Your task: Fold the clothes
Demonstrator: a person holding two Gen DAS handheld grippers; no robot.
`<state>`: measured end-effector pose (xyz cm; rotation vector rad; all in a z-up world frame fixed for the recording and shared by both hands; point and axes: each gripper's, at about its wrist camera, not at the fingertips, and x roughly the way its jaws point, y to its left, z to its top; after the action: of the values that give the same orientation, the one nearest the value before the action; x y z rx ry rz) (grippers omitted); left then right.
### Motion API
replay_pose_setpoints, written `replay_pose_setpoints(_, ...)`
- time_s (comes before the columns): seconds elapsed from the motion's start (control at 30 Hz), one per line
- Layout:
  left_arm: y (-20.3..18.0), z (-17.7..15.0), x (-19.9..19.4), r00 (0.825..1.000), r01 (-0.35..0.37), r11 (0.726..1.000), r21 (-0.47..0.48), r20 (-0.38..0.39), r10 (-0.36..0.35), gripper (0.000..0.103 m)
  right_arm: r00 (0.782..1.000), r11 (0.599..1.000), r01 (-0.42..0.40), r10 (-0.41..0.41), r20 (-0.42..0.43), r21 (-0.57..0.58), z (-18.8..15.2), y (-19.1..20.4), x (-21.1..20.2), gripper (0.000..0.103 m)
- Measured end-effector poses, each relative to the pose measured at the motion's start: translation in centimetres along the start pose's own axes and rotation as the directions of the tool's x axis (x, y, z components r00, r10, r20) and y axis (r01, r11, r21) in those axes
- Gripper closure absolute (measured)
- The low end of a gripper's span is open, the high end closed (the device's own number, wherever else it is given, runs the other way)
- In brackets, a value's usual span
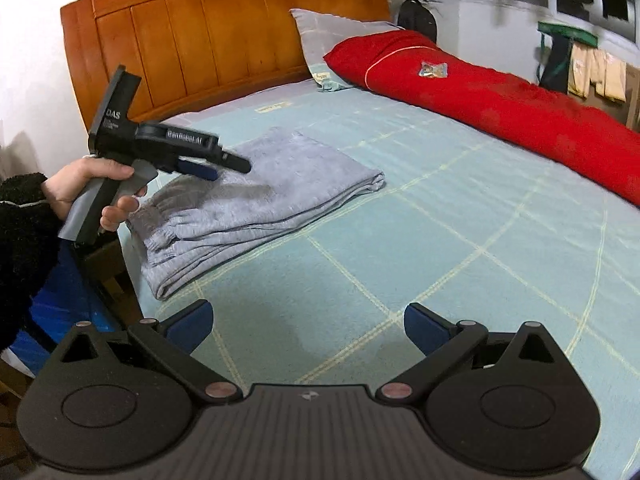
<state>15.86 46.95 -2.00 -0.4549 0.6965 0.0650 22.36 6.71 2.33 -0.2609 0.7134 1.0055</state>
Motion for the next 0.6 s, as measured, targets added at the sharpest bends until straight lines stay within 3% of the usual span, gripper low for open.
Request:
replay_pose_setpoints(0.17,0.5,-0.4,3.9,0.998,-0.025,0.999,-0.026,-0.063,0.023,0.015,1.000,1.000,0.011,-0.011,-0.008,0.010,-0.4,-0.2,-0.3,0.000)
replay_pose_setpoints(0.27,0.2,0.7,2.6,0.998,-0.026,0.999,-0.028,-0.053,0.024,0.015,1.000,1.000,0.014,-0.014,0.004,0.018,-0.6,-0.4,-0.9,0.000)
replay_pose_setpoints(0.37,0.4,2.0,0.2,0.996,-0.090,0.996,0.016,0.011,0.090,0.014,1.000,0.999,0.022,-0.022,0.010,0.026,-0.8,-1.0,-0.9,0.000)
replay_pose_setpoints(0.6,4.5,0.9,3.0,0.981,-0.193,0.976,-0.105,-0.051,0.189,0.014,1.000,0.998,0.012,-0.012,-0.009,0.067,-1.7,-1.7,-0.1,0.000)
